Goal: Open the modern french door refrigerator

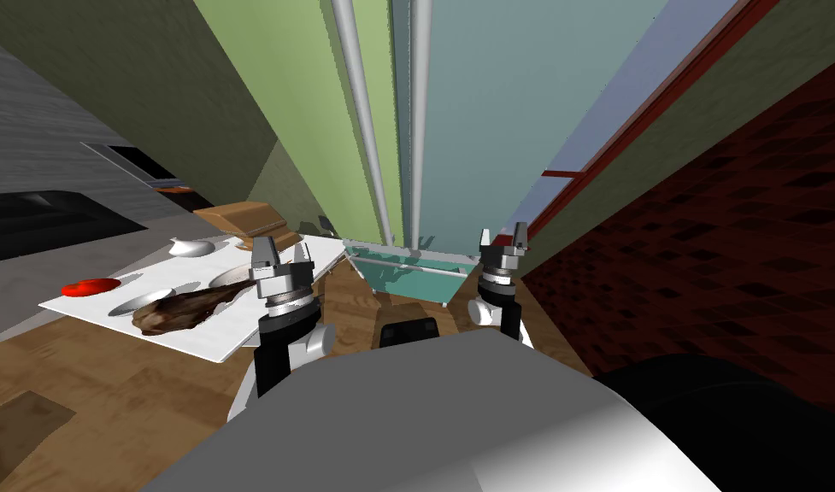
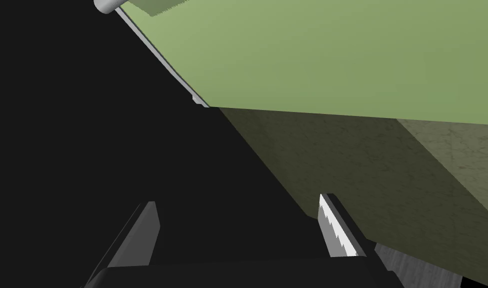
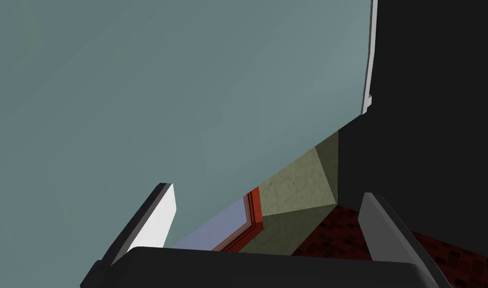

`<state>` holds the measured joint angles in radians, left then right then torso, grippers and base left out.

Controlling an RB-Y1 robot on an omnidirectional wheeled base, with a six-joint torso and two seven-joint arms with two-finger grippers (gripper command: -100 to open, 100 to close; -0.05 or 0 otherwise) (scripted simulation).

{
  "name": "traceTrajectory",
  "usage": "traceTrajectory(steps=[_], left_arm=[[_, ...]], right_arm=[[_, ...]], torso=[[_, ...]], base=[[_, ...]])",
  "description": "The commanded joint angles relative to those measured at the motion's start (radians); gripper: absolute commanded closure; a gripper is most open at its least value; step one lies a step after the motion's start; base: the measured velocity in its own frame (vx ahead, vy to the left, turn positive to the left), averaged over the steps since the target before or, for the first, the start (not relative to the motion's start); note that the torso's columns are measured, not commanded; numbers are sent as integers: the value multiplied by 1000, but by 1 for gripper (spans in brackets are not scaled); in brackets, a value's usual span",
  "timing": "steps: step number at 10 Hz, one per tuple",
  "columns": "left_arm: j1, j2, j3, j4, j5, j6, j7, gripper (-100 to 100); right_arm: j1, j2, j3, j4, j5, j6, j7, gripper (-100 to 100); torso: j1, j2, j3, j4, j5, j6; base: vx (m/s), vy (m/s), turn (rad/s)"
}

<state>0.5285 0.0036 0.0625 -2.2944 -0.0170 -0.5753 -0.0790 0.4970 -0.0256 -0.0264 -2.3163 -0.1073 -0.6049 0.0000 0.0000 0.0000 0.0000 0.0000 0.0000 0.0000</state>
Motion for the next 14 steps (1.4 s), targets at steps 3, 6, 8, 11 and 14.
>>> traceTrajectory(steps=[3,6,8,11,14], left_arm=[[0,0,0,0,0,0,0,0],[0,0,0,0,0,0,0,0],[0,0,0,0,0,0,0,0],[0,0,0,0,0,0,0,0],[0,0,0,0,0,0,0,0]], right_arm=[[0,0,0,0,0,0,0,0],[0,0,0,0,0,0,0,0],[0,0,0,0,0,0,0,0],[0,-62,-17,10,34,10,21,-100],[-1,-122,-45,27,89,27,55,-100]], torso=[[0,175,-351,176,0,0],[0,396,-792,396,0,0],[0,544,-1087,544,0,0],[2,725,-1451,724,0,0],[3,737,-1477,737,1,0]], base=[[0,0,0],[0,0,0],[0,0,0],[16,32,-23],[44,100,-32]])
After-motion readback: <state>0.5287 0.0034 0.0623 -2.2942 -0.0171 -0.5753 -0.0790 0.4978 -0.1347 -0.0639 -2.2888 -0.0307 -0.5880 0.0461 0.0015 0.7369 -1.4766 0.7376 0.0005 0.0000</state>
